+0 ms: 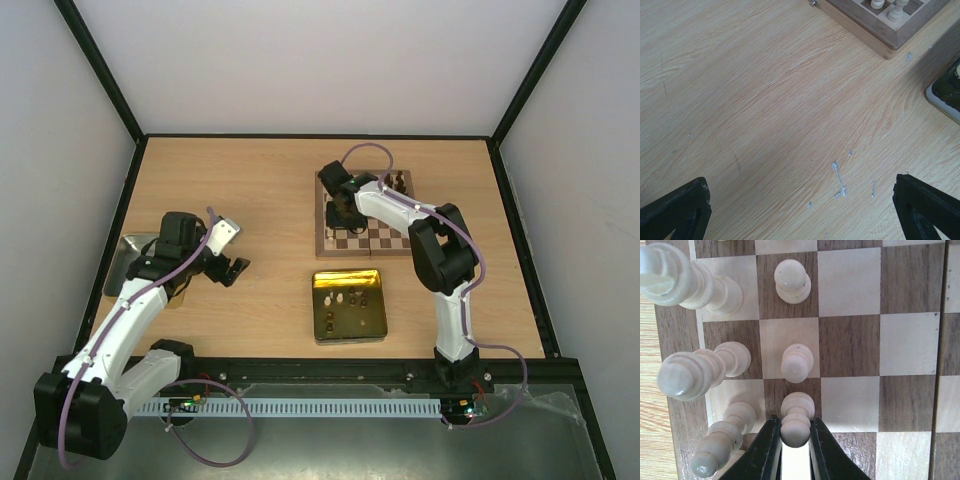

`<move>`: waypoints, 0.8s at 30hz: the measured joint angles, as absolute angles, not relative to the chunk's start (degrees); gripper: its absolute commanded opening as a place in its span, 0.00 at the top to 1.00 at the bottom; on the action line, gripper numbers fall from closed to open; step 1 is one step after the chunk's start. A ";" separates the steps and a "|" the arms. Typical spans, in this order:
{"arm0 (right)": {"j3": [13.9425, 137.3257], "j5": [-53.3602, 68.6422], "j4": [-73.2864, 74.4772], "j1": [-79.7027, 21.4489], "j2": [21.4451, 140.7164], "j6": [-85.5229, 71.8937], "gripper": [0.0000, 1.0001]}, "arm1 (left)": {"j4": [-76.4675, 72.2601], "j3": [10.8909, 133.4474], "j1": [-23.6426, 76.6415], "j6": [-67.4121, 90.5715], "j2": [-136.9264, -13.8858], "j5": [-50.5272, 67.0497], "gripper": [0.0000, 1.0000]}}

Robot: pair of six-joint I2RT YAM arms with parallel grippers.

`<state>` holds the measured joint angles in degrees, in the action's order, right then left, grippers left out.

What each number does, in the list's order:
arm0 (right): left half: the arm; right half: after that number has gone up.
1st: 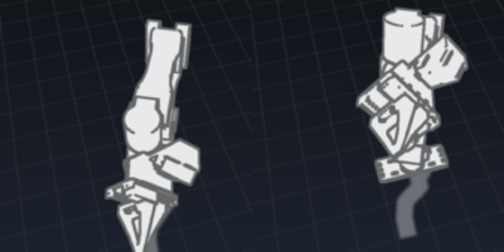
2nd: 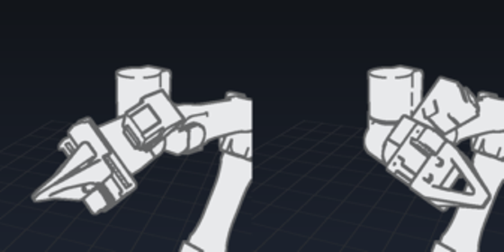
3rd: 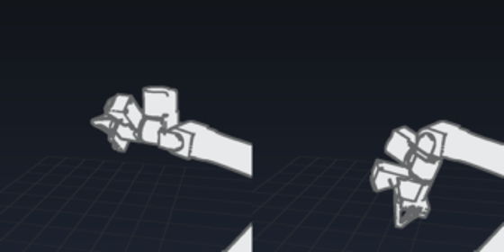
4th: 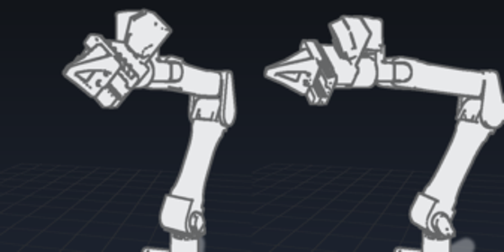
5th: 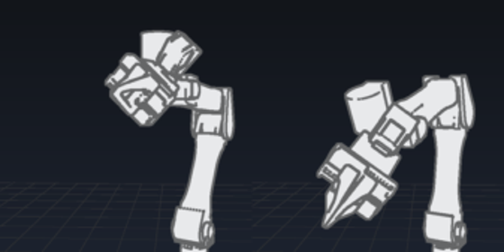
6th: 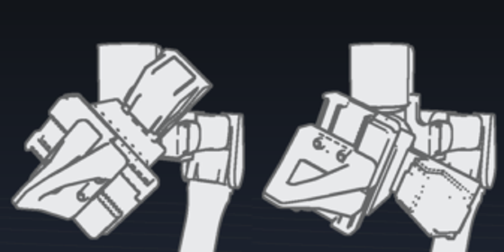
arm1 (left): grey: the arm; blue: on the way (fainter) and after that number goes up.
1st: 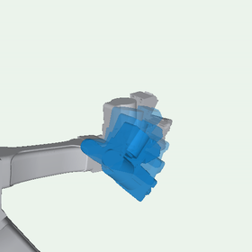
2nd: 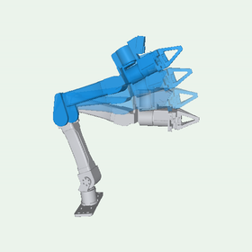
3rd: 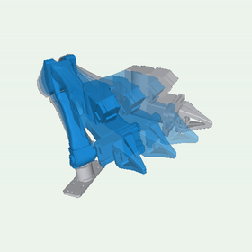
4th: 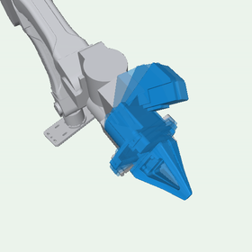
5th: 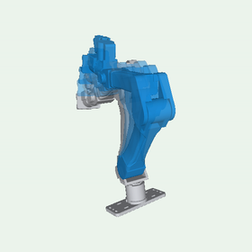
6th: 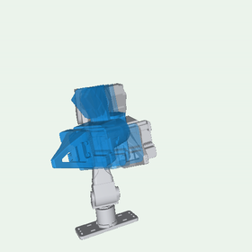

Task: Set up the chess pieces on the board
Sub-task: Place the chess piece on the chessboard.

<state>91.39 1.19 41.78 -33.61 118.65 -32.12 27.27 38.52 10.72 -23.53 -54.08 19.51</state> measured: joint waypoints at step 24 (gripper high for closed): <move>91.37 2.39 41.74 -33.61 118.65 -32.10 0.81 | 27.24 38.48 10.96 -23.53 -54.06 19.51 0.01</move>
<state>91.37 2.39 41.74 -33.61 118.65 -32.10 27.24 38.48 10.96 -23.53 -54.06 19.51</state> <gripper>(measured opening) 0.183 0.993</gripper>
